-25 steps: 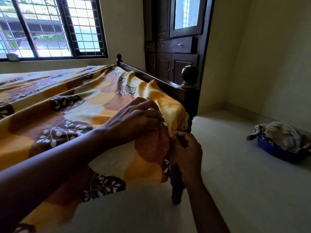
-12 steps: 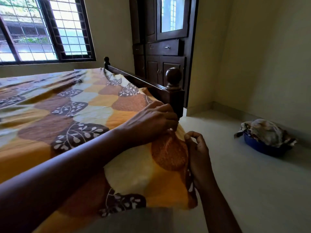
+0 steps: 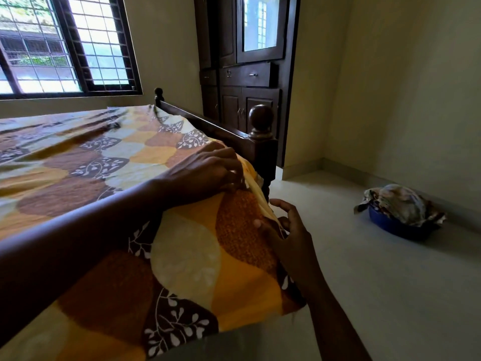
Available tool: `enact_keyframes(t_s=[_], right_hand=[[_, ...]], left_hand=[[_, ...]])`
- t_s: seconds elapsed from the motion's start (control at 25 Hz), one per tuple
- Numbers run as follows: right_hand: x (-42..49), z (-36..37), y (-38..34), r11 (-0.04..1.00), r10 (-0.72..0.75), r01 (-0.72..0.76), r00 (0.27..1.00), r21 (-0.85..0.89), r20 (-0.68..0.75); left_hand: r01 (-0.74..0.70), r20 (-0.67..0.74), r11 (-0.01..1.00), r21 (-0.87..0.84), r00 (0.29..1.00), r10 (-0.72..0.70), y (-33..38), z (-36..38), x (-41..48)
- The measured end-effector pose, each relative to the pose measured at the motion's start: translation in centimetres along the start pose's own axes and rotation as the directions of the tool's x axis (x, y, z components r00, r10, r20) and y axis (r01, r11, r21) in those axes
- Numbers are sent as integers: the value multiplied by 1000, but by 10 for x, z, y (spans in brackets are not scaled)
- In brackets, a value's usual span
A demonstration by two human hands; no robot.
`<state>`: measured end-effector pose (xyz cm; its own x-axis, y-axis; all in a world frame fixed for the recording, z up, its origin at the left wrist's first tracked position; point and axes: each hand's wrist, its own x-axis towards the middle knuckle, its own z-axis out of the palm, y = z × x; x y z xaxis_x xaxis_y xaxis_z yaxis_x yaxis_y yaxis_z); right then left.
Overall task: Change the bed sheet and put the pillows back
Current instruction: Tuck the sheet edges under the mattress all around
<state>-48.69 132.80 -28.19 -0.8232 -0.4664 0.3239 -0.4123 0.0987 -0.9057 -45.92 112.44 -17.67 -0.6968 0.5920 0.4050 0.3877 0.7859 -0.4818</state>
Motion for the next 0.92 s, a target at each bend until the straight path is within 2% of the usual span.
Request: enact_keyframes(t_s=[0.12, 0.2, 0.28, 0.4, 0.56, 0.72, 0.84, 0.92], right_hand=[[3, -9, 0, 993, -85, 76, 992, -92, -91], [6, -15, -1, 990, -120, 108, 984, -94, -129], [7, -20, -3, 992, -116, 109, 987, -67, -109], [7, -26, 1, 997, -74, 74, 994, -5, -80], [4, -39, 10, 997, -72, 73, 990, 1, -118], [0, -28, 33, 995, 24, -33, 995, -94, -94], [0, -18, 36, 992, 64, -75, 992, -98, -112], [4, -13, 23, 997, 65, -69, 992, -32, -105]], left_hand=[[35, 36, 994, -107, 999, -31, -7, 2, -2], [7, 59, 995, -102, 998, -1, -9, 4, -5], [2, 45, 996, -90, 999, 2, -9, 3, 0], [12, -66, 995, -96, 998, -18, -3, -5, 17], [27, -211, 994, -107, 976, -49, 10, -7, 27], [44, -152, 993, -114, 986, -61, 23, 17, 35], [108, -104, 981, -162, 987, -126, 23, 24, 34], [83, -74, 986, -144, 993, -95, 23, 23, 34]])
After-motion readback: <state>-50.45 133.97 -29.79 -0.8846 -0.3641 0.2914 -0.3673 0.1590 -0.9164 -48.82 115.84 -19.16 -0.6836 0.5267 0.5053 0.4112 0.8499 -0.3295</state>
